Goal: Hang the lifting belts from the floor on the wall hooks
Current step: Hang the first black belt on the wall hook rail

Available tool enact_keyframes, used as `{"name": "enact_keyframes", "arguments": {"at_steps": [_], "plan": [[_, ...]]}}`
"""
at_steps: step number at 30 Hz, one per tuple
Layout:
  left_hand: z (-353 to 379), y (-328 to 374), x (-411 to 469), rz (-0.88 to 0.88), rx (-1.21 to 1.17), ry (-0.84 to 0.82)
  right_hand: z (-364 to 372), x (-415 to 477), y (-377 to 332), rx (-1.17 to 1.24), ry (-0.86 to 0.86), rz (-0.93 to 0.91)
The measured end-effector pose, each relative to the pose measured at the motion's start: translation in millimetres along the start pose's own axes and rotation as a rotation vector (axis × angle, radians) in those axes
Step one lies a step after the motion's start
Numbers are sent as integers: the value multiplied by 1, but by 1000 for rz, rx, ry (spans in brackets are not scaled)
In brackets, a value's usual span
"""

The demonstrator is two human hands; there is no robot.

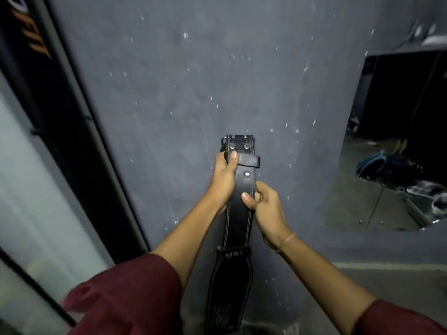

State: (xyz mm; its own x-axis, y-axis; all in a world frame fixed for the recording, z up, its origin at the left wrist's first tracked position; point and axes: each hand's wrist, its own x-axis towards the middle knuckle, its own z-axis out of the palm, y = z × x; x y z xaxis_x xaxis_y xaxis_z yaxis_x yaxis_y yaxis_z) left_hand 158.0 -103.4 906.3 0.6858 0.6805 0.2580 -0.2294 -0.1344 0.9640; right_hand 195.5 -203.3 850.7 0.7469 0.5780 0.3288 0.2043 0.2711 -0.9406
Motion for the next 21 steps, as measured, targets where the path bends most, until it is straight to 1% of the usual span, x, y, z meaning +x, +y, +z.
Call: {"name": "enact_keyframes", "arguments": {"at_steps": [2,4,8,10,14,19,21], "plan": [[-10,19,-11,119,234,-39,10,10,-36,24,50,-46],[-20,29,-27,204,402,-44,22,18,-69,83,99,-83],[-42,55,-40,373,537,112,50,27,-115,63,116,-154],[-49,69,-43,407,537,122,63,27,-137,67,150,-173],[-56,83,-51,419,410,130,78,35,-178,67,170,-198],[-55,82,-60,449,372,67,77,55,-212,91,208,-257],[-53,81,-58,421,389,33,74,59,-221,87,218,-266]]}}
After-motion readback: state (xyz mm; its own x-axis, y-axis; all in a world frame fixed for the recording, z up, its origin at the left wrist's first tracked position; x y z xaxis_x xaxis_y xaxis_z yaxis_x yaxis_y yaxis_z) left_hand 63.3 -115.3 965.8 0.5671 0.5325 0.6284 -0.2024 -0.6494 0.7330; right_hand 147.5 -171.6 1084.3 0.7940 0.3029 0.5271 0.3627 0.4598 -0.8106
